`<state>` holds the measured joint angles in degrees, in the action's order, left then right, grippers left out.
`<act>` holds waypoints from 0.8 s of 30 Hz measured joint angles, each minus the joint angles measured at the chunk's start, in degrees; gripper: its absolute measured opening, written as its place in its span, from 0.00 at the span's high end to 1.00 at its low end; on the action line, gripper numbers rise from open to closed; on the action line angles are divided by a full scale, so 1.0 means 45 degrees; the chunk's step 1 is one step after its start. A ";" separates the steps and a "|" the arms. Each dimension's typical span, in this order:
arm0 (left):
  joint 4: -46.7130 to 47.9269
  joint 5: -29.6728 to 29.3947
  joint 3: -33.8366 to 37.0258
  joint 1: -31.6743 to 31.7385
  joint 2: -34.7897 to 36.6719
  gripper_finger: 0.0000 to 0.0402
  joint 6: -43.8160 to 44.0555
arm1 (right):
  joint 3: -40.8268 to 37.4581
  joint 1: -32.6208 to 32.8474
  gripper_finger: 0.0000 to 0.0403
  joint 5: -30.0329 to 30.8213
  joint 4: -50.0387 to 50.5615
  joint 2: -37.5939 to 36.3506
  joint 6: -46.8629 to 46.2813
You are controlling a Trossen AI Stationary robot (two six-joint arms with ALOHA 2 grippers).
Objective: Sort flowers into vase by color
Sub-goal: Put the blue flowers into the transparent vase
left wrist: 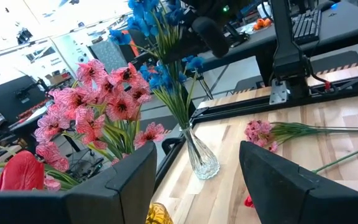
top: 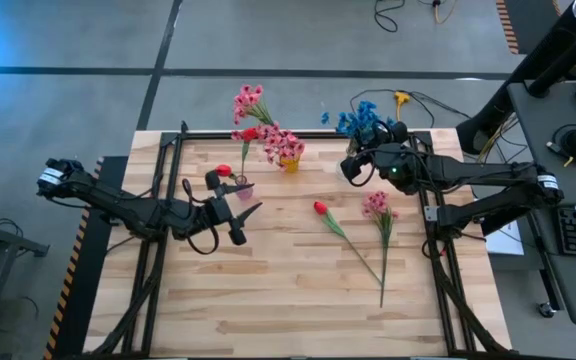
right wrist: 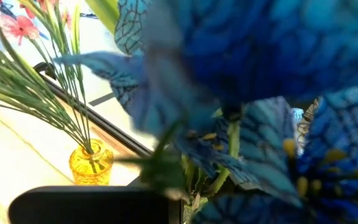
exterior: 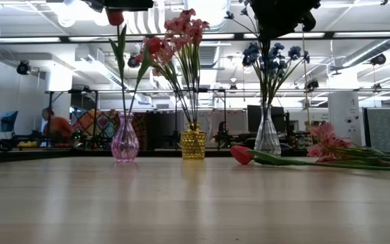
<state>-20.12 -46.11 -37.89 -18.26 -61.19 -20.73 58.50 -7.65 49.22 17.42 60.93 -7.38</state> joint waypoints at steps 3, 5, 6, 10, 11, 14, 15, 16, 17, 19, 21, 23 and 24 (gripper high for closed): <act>-0.0005 0.0000 0.0000 0.0000 0.0000 0.47 0.0000 | -0.0081 -0.0066 0.92 -0.0028 0.0009 0.0000 -0.0117; -0.0001 0.0001 0.0000 0.0000 0.0000 0.47 0.0000 | -0.0106 -0.0075 0.92 -0.0035 0.0017 0.0000 -0.0190; -0.0005 0.0005 0.0000 0.0000 0.0000 0.47 0.0000 | -0.0111 -0.0075 0.92 -0.0036 0.0007 0.0000 -0.0219; -0.0005 0.0005 0.0000 0.0000 0.0000 0.47 0.0000 | -0.0158 -0.0075 0.92 -0.0036 0.0036 0.0000 -0.0441; -0.0004 0.0005 0.0000 0.0000 0.0000 0.47 0.0000 | -0.0167 -0.0075 0.92 -0.0040 0.0022 0.0000 -0.0452; -0.0002 0.0005 0.0000 0.0000 0.0000 0.47 0.0000 | -0.0191 -0.0085 0.92 -0.0036 0.0011 0.0000 -0.0505; -0.0004 0.0005 0.0000 0.0000 0.0000 0.47 0.0000 | -0.0215 -0.0085 0.92 -0.0036 0.0017 0.0000 -0.0551; -0.0005 0.0005 0.0000 0.0000 0.0000 0.47 0.0000 | -0.0238 -0.0090 0.92 -0.0036 0.0027 0.0000 -0.0583; -0.0003 0.0010 0.0000 0.0000 0.0000 0.47 0.0000 | -0.0256 -0.0090 0.92 -0.0036 0.0020 0.0000 -0.0597; -0.0005 0.0010 0.0000 0.0000 0.0000 0.47 0.0000 | -0.0284 -0.0093 0.92 -0.0036 0.0012 0.0000 -0.0705; -0.0001 0.0010 0.0000 0.0000 0.0000 0.47 0.0000 | -0.0306 -0.0114 0.92 -0.0039 0.0022 0.0000 -0.0790; -0.0005 0.0015 0.0000 0.0000 0.0000 0.47 0.0000 | -0.0335 -0.0119 0.92 -0.0036 0.0021 0.0000 -0.0831; -0.0003 0.0015 0.0000 0.0000 0.0000 0.47 0.0000 | -0.0355 -0.0121 0.92 -0.0036 0.0012 0.0000 -0.0872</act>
<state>-20.13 -46.04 -37.89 -18.26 -61.19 -20.73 56.90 -8.19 49.06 17.47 60.93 -11.30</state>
